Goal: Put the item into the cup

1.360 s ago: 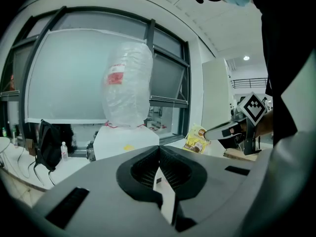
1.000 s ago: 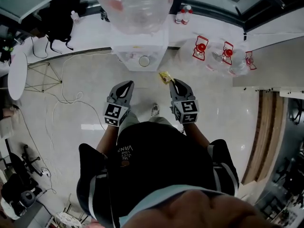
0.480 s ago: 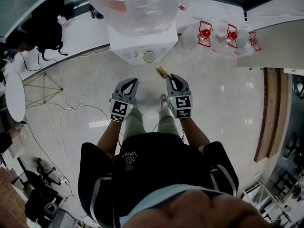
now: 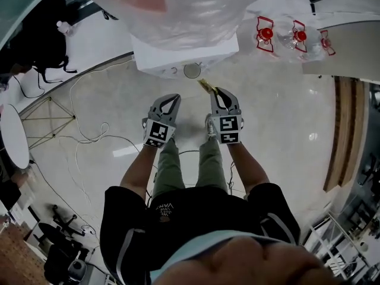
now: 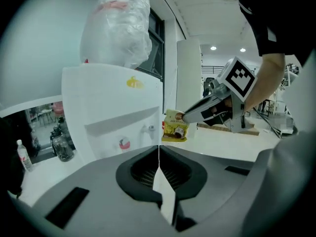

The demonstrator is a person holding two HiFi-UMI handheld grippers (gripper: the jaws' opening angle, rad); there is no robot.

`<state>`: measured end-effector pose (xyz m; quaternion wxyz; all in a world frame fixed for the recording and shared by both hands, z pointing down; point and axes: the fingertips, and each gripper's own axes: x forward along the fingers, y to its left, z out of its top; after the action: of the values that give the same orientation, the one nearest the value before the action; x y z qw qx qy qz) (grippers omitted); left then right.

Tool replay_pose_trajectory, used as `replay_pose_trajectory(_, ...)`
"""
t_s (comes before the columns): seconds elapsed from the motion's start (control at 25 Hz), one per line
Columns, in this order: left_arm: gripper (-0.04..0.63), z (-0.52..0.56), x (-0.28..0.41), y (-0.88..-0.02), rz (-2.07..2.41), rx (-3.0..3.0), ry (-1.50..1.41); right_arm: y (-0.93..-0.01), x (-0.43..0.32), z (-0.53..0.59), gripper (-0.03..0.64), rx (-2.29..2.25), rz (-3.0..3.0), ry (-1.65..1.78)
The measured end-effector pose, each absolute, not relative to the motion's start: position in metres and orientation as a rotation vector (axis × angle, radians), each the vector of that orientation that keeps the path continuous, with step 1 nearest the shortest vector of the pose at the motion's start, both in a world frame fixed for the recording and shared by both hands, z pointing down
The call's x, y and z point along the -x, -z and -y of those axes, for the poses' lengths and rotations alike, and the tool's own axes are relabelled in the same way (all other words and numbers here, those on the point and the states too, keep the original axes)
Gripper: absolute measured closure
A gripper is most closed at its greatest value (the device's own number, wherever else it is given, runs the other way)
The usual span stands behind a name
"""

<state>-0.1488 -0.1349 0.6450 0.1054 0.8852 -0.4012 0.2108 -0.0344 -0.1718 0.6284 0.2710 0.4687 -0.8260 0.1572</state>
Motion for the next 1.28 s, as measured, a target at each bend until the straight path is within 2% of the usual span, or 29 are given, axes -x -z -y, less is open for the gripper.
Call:
replay_pose_trajectory(0.6, 0.566, 0.161, 0.143, -0.770, 1.040, -2.641, -0.779, -0.727, 0.063, 0.221, 0.557, -1.175, 2.217, -0.220)
replay_pose_trajectory(0.76, 0.495, 0.170, 0.133, -0.796, 1.025, -2.652, -0.794, -0.742, 0.065, 0.235, 0.557, -1.146, 2.219, -0.157)
replay_pose_trajectory(1.0, 0.429, 0.196, 0.131, -0.824, 1.034, -2.646, -0.813, -0.759, 0.074, 0.248, 0.557, -1.119, 2.228, -0.122)
replay_pose_trajectory(1.28, 0.391, 0.212, 0.124, -0.849, 1.001, -2.650, -0.838, -0.780, 0.081, 0.248, 0.557, -1.048, 2.237, -0.089)
